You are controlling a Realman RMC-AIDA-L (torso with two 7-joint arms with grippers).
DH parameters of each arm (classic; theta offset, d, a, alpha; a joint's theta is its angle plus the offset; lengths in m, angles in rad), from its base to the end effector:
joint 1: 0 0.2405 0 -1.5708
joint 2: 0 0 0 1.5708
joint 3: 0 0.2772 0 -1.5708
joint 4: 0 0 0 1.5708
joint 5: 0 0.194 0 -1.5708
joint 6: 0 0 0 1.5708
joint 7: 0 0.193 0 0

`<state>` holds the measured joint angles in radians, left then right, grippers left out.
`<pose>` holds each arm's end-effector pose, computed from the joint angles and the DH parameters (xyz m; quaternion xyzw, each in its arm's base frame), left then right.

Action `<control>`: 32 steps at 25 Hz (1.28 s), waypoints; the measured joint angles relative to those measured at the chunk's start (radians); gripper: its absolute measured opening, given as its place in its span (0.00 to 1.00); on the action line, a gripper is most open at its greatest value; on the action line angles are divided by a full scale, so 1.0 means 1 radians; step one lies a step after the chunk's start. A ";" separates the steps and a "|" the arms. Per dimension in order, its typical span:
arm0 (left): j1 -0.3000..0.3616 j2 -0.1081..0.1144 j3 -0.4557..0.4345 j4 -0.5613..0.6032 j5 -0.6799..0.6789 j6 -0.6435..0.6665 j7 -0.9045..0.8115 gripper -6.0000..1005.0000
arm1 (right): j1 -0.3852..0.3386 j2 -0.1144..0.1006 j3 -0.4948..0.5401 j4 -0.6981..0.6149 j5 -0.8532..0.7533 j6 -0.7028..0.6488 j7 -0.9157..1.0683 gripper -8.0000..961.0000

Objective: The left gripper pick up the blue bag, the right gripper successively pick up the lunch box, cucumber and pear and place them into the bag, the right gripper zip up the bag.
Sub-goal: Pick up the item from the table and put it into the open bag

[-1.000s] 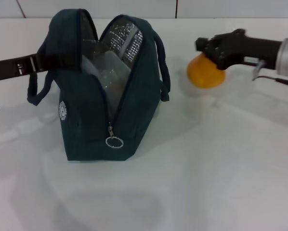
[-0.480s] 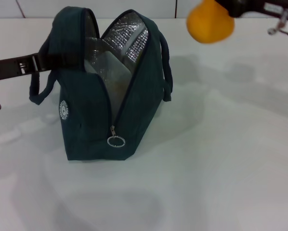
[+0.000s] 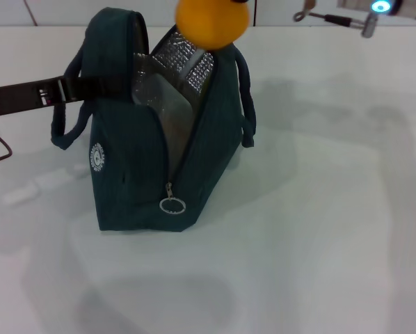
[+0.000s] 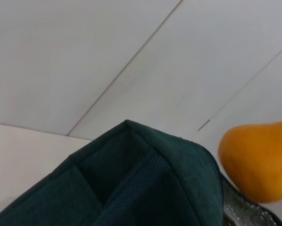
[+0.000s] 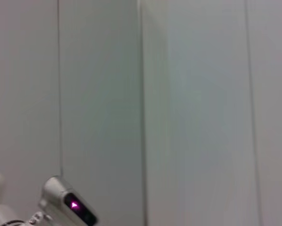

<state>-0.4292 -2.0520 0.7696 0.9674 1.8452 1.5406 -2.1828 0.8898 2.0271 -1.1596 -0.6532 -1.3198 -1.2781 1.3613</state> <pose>-0.2414 0.3603 0.0111 -0.8192 -0.4715 -0.3020 0.1244 0.0387 0.4354 -0.0365 -0.9133 0.0291 0.3847 0.1308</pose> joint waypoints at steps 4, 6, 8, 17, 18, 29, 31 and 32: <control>-0.002 -0.001 0.001 -0.001 0.002 0.000 0.001 0.05 | 0.027 0.001 -0.090 0.044 0.064 0.017 -0.026 0.04; -0.002 -0.001 0.001 -0.001 0.003 -0.001 0.002 0.05 | 0.030 0.001 -0.137 0.046 0.093 0.034 -0.034 0.04; -0.002 -0.001 0.001 -0.001 0.003 -0.001 0.002 0.05 | 0.032 0.001 -0.168 0.046 0.112 0.045 -0.039 0.04; 0.003 0.000 0.000 -0.002 0.003 -0.002 0.004 0.05 | -0.001 0.001 -0.202 0.052 0.135 0.058 -0.038 0.04; 0.003 0.000 -0.001 -0.005 0.003 -0.002 0.007 0.05 | -0.006 0.001 -0.204 0.056 0.134 0.059 -0.037 0.04; 0.003 0.000 -0.004 -0.016 0.003 -0.004 0.013 0.04 | -0.070 -0.010 -0.216 0.049 0.131 0.055 0.008 0.13; 0.005 0.000 -0.004 -0.016 0.003 -0.004 0.013 0.04 | -0.088 -0.017 -0.191 0.026 0.127 0.055 0.022 0.19; 0.006 0.000 -0.004 -0.016 0.003 -0.004 0.013 0.04 | -0.095 -0.021 -0.183 0.019 0.123 0.054 0.027 0.23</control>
<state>-0.4232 -2.0524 0.7655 0.9510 1.8484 1.5369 -2.1703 0.7947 2.0059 -1.3426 -0.6341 -1.1968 -1.2244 1.3882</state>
